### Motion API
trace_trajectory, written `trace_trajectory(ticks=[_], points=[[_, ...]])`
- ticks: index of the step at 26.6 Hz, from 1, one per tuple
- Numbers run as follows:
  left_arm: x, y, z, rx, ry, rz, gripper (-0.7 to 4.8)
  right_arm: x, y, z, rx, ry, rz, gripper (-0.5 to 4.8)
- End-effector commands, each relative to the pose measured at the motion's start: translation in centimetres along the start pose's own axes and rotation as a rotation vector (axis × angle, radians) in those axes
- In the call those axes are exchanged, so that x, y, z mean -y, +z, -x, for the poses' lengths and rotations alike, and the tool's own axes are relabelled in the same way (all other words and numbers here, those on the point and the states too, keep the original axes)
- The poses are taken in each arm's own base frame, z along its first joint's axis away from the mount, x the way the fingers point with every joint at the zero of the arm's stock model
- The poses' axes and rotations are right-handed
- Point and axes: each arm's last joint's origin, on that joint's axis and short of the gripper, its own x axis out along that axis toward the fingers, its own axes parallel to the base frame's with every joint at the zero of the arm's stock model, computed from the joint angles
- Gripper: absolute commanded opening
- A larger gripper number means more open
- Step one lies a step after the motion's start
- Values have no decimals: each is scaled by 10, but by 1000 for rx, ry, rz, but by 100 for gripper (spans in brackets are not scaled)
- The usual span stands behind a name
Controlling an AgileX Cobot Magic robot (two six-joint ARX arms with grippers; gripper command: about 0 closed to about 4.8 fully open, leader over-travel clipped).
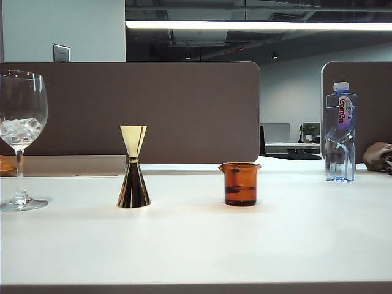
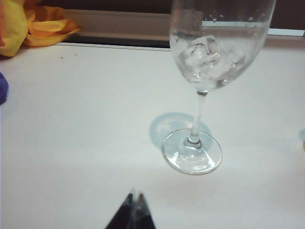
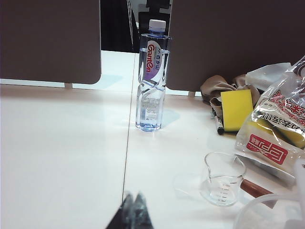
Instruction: Pick up the small amber measuring cup and pour the water in it into the jigger, then pick up the jigger and pour the water in it into the wine glass.
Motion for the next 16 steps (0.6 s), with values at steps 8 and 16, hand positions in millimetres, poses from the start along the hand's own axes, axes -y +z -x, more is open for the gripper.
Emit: trace_trajectory(ticks=[8,16], points=[[0,-1,0,-8,-3,3,-2,0,-2,0,1,1,-2,0],[0,-1,0,-8,-2,3,-2,0,-1,0,8,6,-23,0]])
